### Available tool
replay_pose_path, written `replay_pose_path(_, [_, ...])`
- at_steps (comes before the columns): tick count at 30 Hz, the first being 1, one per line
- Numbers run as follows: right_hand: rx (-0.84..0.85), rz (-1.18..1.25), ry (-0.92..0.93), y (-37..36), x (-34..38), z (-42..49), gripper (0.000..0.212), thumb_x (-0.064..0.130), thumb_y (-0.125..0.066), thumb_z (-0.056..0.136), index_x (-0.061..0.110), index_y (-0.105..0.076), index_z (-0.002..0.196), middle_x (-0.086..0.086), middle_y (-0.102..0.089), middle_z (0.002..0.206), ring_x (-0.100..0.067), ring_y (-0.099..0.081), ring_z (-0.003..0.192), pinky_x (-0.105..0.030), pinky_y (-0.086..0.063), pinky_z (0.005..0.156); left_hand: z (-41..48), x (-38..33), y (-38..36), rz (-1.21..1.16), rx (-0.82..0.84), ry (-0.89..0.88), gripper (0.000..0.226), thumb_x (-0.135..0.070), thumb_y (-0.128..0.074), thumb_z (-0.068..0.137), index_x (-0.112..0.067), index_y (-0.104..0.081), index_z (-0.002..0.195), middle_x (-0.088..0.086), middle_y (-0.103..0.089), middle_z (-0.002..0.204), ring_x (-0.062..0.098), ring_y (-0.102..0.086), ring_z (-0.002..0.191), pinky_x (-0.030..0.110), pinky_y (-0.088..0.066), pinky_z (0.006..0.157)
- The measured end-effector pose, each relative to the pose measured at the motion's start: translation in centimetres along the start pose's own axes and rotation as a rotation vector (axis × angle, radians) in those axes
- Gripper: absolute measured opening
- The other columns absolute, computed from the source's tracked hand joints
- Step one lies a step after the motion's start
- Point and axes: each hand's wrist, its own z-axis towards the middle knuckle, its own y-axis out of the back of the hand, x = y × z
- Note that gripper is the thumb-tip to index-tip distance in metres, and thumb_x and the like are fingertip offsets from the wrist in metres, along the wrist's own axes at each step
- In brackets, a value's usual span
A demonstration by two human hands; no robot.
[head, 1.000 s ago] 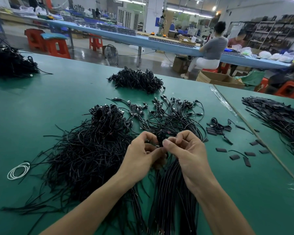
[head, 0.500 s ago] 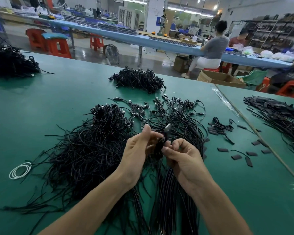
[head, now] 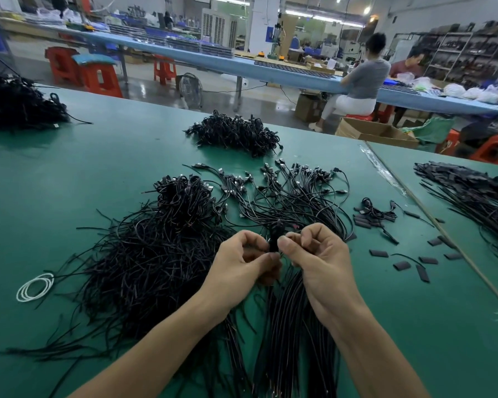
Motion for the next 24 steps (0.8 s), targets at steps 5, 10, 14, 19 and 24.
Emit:
replay_pose_path(5, [0.087, 0.113, -0.103, -0.1, -0.8, -0.5, 0.026, 0.007, -0.076, 0.068, 0.015, -0.051, 0.071, -0.009, -0.065, 0.078, -0.015, -0.065, 0.072, -0.022, -0.054, 0.068, 0.6, -0.7, 0.2, -0.372, 0.004, 0.184, 0.023, -0.024, -0.054, 0.096, -0.006, -0.066, 0.090, 0.016, -0.070, 0.088, 0.023, -0.068, 0.073, 0.035, -0.060, 0.071])
replay_pose_path(10, [0.091, 0.181, -0.238, 0.2, -2.4, -0.8, 0.025, 0.004, -0.075, 0.066, 0.011, -0.051, 0.071, -0.009, -0.065, 0.073, -0.016, -0.066, 0.070, -0.022, -0.056, 0.065, 0.9, -0.2, 1.5, -0.092, 0.014, 0.038, 0.042, -0.030, -0.085, 0.061, -0.006, -0.070, 0.092, 0.019, -0.074, 0.094, 0.024, -0.070, 0.083, 0.037, -0.057, 0.084])
replay_pose_path(14, [0.148, -0.013, -0.274, 0.4, -3.1, 0.3, 0.017, 0.012, -0.080, 0.068, 0.017, -0.064, 0.072, -0.006, -0.070, 0.076, -0.014, -0.067, 0.073, -0.024, -0.055, 0.068, 1.6, -0.2, 3.5, 0.034, 0.127, 0.003, 0.030, -0.022, -0.085, 0.066, -0.012, -0.075, 0.092, 0.018, -0.075, 0.094, 0.021, -0.070, 0.082, 0.032, -0.059, 0.082])
replay_pose_path(19, [0.034, -0.992, -0.033, 2.2, -3.8, 4.8, 0.038, 0.019, -0.067, 0.094, 0.024, -0.057, 0.130, 0.004, -0.062, 0.125, -0.016, -0.055, 0.118, -0.031, -0.046, 0.101, 5.7, -0.6, 6.1, 0.281, -0.119, -0.089, 0.022, -0.009, -0.079, 0.080, -0.014, -0.070, 0.100, 0.002, -0.077, 0.090, 0.009, -0.073, 0.083, 0.025, -0.057, 0.084])
replay_pose_path(24, [0.108, -1.571, -0.122, 4.2, -4.7, 8.7, 0.072, 0.032, -0.052, 0.101, 0.023, -0.010, 0.159, -0.001, -0.028, 0.161, -0.022, -0.019, 0.151, -0.040, -0.017, 0.122, 10.4, -1.5, 9.8, 0.613, -0.425, -0.239, 0.032, -0.020, -0.081, 0.083, -0.011, -0.071, 0.113, 0.003, -0.075, 0.101, 0.013, -0.070, 0.086, 0.027, -0.054, 0.086])
